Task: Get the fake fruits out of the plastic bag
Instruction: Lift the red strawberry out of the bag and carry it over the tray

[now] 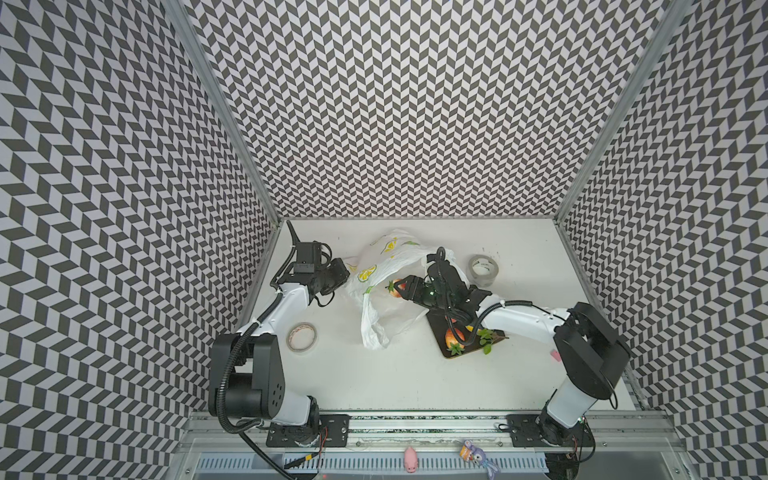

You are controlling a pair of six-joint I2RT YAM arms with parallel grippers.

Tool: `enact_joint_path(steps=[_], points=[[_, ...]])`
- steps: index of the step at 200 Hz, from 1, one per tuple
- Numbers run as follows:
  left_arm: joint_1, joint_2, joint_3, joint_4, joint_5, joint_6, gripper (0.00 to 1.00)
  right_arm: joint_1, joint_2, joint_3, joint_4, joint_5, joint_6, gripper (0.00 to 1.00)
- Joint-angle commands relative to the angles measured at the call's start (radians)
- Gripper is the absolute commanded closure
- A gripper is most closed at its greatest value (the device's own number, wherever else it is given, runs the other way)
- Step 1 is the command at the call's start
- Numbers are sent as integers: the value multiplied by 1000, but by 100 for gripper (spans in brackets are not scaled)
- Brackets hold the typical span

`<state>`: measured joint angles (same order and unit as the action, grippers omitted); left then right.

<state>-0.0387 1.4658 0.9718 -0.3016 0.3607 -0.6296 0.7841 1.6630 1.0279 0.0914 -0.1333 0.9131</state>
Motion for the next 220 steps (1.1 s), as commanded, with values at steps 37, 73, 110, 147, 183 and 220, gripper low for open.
enact_joint_path(steps=[37,73,110,147,183,220], points=[[6,-57,-36,17,-42,-80,100,5,-270,-32,-200,-57,-165,64],[5,-103,-67,29,-66,-148,100,4,-408,11,-409,-74,-241,64],[5,-116,-71,38,-78,-159,100,-8,-619,16,-555,0,-227,64],[5,-104,-62,45,-74,-162,100,-136,-738,79,-766,69,-233,64],[5,-103,-54,32,-76,-150,100,-307,-754,70,-849,146,-256,64],[5,-99,-35,1,-96,-156,100,-481,-697,-19,-745,101,-310,65]])
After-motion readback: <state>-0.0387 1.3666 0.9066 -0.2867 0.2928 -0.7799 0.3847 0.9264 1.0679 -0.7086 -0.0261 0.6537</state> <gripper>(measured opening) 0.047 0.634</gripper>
